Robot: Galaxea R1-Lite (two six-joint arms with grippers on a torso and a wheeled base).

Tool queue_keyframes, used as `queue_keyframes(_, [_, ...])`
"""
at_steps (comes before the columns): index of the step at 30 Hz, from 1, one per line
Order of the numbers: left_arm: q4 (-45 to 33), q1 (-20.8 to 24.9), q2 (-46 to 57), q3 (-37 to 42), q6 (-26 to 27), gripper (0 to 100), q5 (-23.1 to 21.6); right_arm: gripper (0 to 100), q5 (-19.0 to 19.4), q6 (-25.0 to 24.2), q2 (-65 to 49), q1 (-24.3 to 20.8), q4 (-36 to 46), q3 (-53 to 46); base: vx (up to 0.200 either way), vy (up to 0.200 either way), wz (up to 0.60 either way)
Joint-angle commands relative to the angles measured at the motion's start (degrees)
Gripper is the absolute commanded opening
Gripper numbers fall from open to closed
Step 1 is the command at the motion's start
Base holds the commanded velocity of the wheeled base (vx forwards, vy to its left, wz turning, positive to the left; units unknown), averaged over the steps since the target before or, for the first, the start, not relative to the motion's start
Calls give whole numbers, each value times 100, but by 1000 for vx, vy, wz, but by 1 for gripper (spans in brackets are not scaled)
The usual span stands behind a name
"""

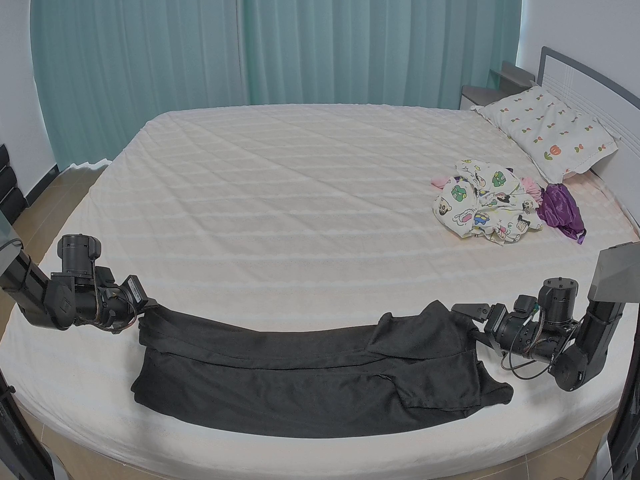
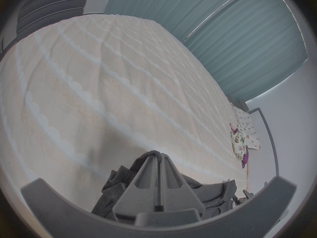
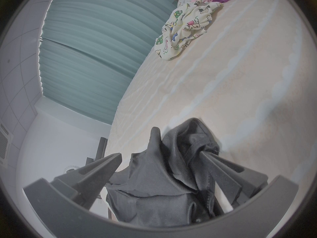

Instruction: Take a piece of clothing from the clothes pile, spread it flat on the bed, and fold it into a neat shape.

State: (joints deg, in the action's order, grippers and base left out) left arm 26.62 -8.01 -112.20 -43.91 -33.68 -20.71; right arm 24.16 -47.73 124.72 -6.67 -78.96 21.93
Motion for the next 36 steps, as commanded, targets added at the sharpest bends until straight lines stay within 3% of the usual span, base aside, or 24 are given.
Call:
queue_keyframes(1, [1, -8, -30, 14, -7, 0, -3, 100, 1, 9, 43, 8, 38, 241, 0, 0, 0])
queue_keyframes(17, [1, -8, -100, -47, -16, 0, 6, 100, 1, 9, 131, 69, 47, 488, 0, 0, 0])
queue_keyframes(26, [1, -8, -91, -47, -7, 0, 32, 100, 10, 27, -352, 403, 47, 180, 0, 0, 0])
queue_keyframes(36, [1, -16, -100, -56, -7, 0, 41, 100, 10, 35, -238, 175, 56, 259, 0, 0, 0])
